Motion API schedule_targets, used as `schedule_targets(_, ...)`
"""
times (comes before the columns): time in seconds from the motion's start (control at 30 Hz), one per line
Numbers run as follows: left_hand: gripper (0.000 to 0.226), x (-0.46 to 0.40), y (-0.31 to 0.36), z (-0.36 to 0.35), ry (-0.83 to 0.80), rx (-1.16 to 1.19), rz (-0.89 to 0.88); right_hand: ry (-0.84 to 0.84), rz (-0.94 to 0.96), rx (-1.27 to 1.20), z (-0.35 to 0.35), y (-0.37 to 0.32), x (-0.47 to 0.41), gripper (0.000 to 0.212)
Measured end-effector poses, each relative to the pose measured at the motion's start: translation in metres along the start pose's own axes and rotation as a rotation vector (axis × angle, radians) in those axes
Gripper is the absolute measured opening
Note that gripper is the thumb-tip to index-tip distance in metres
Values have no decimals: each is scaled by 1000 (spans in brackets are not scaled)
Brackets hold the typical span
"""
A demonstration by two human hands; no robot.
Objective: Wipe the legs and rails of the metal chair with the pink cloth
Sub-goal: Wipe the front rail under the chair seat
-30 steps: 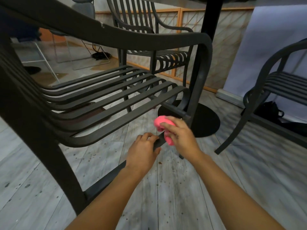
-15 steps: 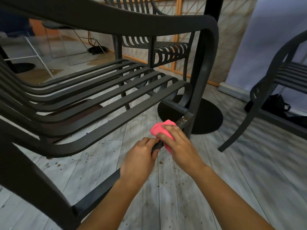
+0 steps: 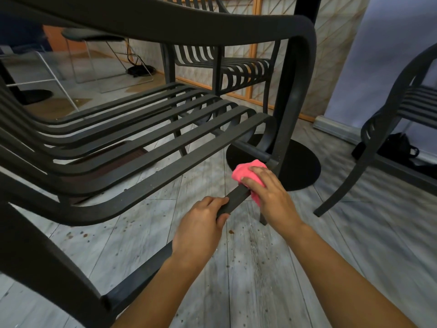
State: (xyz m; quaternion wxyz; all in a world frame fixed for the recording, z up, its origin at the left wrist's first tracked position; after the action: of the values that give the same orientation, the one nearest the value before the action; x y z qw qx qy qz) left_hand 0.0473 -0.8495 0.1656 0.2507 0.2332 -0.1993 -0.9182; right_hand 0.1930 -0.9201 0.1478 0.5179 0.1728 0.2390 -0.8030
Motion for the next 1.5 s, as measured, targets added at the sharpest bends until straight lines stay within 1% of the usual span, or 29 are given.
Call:
schedule_targets(0.23, 38, 0, -1, -1, -7, 12, 14, 6, -8, -35, 0, 4, -3, 66)
schedule_targets(0.4, 38, -1, 0, -1, -13, 7, 9, 15, -12, 1, 3, 4, -4, 63)
schedule_targets(0.57, 37, -1, 0, 1, -19, 21, 21, -1, 25, 7, 13, -1, -6, 58)
schedule_targets(0.67, 37, -1, 1, 2, -17, 14, 19, 75, 29, -54, 31, -4, -9, 54)
schedule_targets(0.8, 37, -1, 2, 3, -18, 11, 20, 214, -53, -123, 60, 3, -23, 45)
schedule_targets(0.93, 38, 0, 3, 4, -11, 7, 17, 263, -123, -155, 72, 14, -34, 38)
schedule_targets(0.97, 38, 0, 4, 4, -7, 7, 16, 247, -155, -169, 69, 19, -36, 39)
schedule_targets(1.1, 37, 0, 4, 4, 5, 5, 6, 71, -340, -248, 38, 35, -34, 49)
schedule_targets(1.23, 37, 0, 3, 3, 4, 11, 7, -22, -406, -212, 23, 33, -29, 50)
schedule_targets(1.4, 36, 0, 1, 2, 1, 22, 17, -79, -450, -208, 21, 37, -41, 36)
schedule_targets(1.5, 36, -1, 1, 2, 4, 23, 18, -137, -521, -341, 19, 41, -44, 31)
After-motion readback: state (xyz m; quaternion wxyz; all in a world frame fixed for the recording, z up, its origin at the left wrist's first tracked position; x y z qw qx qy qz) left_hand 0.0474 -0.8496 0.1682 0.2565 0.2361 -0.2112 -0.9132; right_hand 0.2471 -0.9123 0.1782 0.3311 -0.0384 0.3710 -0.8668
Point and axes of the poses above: each hand's wrist, its own x-axis away from the middle knuckle, its own z-axis out of the back of the hand, y = z × x, the point moved 8 cm from there along -x, towards the middle knuckle, and after that the axes turned 1 degree about y, right-handed, at the moved point
